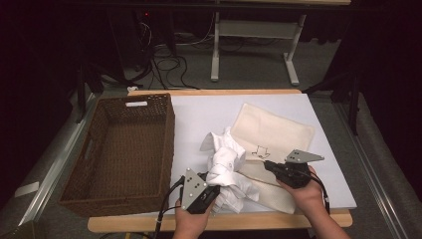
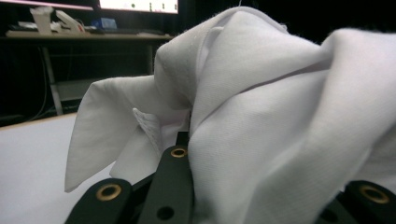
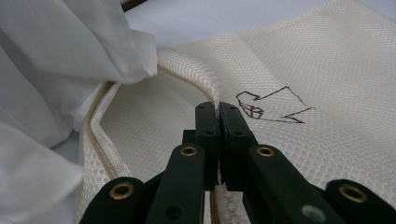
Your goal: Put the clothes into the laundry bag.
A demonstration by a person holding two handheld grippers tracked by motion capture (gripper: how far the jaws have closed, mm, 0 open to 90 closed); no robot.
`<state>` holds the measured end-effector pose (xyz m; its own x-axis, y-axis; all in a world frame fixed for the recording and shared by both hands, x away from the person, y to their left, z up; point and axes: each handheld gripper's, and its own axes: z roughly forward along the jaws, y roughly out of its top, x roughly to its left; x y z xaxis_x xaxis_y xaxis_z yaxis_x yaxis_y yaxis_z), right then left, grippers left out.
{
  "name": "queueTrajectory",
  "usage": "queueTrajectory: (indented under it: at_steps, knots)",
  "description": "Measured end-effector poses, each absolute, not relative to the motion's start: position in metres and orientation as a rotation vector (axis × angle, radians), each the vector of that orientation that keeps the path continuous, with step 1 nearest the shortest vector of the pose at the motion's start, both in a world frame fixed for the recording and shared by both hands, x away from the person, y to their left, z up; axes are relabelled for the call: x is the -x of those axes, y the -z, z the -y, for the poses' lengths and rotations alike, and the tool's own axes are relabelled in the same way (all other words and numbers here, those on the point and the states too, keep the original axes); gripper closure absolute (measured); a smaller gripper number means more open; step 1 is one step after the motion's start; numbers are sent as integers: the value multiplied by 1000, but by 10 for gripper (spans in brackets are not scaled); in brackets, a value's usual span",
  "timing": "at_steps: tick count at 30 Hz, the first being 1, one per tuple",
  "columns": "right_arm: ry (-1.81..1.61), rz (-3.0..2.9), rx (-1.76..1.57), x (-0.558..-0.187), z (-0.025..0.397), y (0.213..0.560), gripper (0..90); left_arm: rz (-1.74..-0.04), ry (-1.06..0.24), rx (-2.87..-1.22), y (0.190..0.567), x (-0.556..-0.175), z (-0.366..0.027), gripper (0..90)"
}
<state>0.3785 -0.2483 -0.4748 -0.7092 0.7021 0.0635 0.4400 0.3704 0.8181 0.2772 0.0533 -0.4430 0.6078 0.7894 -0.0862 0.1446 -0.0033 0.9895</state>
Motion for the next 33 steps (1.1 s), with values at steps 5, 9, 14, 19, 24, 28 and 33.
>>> queueTrajectory:
  at_steps: [5, 9, 14, 19, 24, 28, 33]
  knots:
    - [-1270, -2333, -1020, -379, 249, 474, 886, -831, -568, -1543, 453, -283, -37, 802]
    - [-1306, -2313, -1024, -381, 250, 471, 886, -844, -546, -1561, 458, -288, -25, 802]
    - [-1313, -2306, -1016, -381, 251, 469, 885, -862, -514, -1617, 474, -305, 2, 801]
    - [-1323, -2297, -1029, -380, 253, 468, 886, -861, -511, -1681, 484, -316, 22, 800]
    - [-1345, -2285, -1018, -380, 256, 466, 887, -878, -508, -1732, 491, -325, 34, 799]
    - [-1350, -2286, -1015, -379, 256, 465, 890, -894, -509, -1759, 496, -328, 39, 799]
    - [-1367, -2272, -1005, -377, 256, 464, 890, -924, -495, -1773, 499, -332, 42, 799]
